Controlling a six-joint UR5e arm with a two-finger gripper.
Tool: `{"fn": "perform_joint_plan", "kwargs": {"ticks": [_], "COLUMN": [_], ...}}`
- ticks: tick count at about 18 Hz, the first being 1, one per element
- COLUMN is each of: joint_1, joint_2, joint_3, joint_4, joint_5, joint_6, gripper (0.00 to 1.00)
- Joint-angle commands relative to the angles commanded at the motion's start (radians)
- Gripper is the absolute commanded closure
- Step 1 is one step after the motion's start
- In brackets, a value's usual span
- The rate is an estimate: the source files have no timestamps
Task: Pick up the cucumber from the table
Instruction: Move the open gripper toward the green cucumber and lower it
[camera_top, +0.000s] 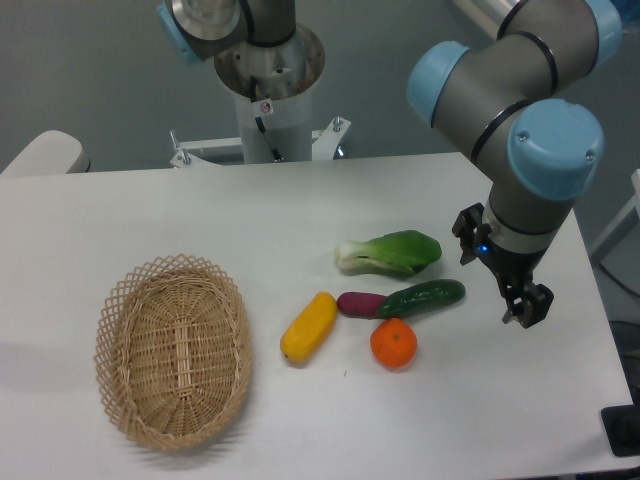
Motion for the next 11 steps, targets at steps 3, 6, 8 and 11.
{"fn": "perform_joint_plan", "kwargs": {"ticks": [3,6,8,11], "joint_1": [0.000,0.000,0.000,-0.021], "joint_2": [0.000,0.002,0.012,0.020], "joint_3": [0.000,-0.018,-0.066,-0.130], "joint_4": [0.002,0.009,0.053,0.119], "joint_5": [-0.002,-0.003,-0.002,0.002], "joint_6": [0.000,-0.002,-0.002,-0.035], "gripper": [0.00,0.00,0.00,0.00]}}
